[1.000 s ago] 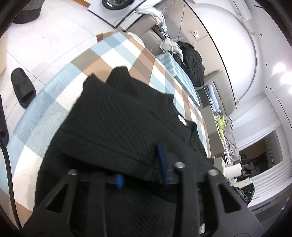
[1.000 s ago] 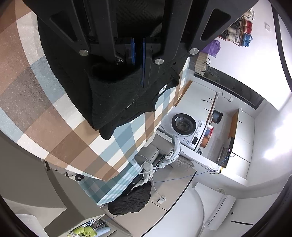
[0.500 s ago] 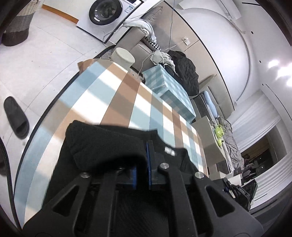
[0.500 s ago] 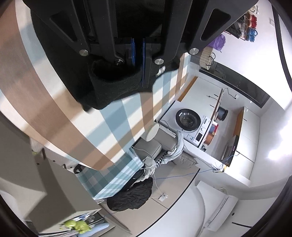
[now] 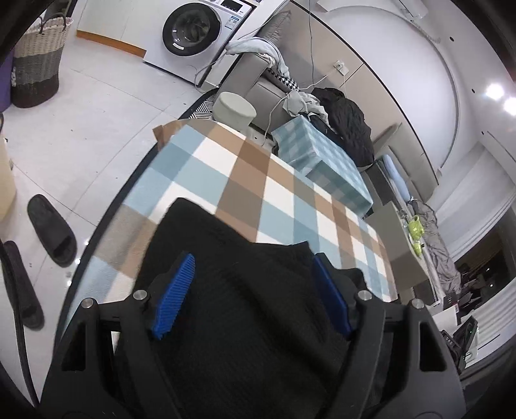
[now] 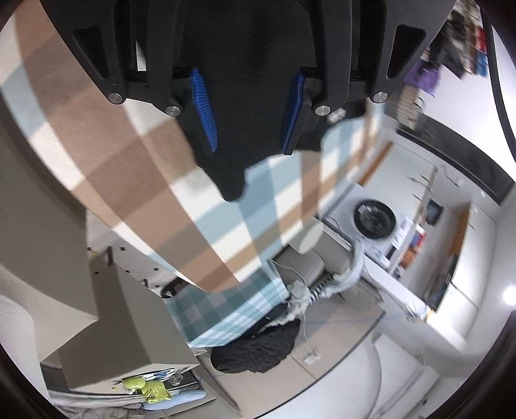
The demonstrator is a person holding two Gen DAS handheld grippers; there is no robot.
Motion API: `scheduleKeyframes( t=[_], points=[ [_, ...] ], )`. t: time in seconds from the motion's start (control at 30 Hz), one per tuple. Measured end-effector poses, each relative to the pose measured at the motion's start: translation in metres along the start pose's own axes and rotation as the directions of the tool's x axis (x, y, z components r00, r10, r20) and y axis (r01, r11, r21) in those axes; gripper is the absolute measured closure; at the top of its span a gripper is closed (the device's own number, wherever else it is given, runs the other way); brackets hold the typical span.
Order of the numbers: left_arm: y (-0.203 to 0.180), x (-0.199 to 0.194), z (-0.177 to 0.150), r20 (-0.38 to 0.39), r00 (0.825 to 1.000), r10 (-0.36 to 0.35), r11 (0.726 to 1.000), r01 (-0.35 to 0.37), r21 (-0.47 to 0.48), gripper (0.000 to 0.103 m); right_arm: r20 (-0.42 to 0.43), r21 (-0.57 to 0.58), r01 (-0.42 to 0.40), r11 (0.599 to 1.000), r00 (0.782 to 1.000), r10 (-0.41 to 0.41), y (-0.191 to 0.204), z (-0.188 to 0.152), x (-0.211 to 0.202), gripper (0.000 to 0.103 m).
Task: Fold small clothes
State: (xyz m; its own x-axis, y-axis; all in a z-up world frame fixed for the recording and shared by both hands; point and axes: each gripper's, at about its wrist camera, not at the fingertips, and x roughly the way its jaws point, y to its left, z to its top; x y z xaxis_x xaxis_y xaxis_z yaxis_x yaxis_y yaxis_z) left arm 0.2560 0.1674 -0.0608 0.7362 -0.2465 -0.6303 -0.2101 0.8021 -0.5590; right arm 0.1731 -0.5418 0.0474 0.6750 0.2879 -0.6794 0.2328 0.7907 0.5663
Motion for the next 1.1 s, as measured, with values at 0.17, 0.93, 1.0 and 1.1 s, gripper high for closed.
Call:
scheduleKeyframes(
  t=[0.17,0.93,1.0,1.1],
  points=[
    [0.017,-0.008,-0.014,-0.015,0.999,0.050,0.999,-0.050,0.016,0.030,-0.035,-0.054,0.088,0.995,0.995,-0.090,-0.013,-0.006,0.003,0.059],
    [0.037,-0.021,-0.055,-0.069,0.983,0.168,0.979,-0.158,0.129,0.030,0.076,-0.182,0.121,0.976,0.991,-0.108,0.018,0.034,0.042,0.092],
    [0.037,-0.022,-0.060,-0.081,0.976,0.200,0.971,-0.187,0.149,0.030,0.028,-0.145,0.148,0.978,0.989,-0.146,0.013,0.034,0.050,0.087],
    [0.035,-0.023,-0.066,-0.090,0.973,0.213,0.965,-0.195,0.177,0.031,-0.034,-0.114,0.130,0.985,0.990,-0.135,0.009,0.025,0.050,0.075]
  ],
)
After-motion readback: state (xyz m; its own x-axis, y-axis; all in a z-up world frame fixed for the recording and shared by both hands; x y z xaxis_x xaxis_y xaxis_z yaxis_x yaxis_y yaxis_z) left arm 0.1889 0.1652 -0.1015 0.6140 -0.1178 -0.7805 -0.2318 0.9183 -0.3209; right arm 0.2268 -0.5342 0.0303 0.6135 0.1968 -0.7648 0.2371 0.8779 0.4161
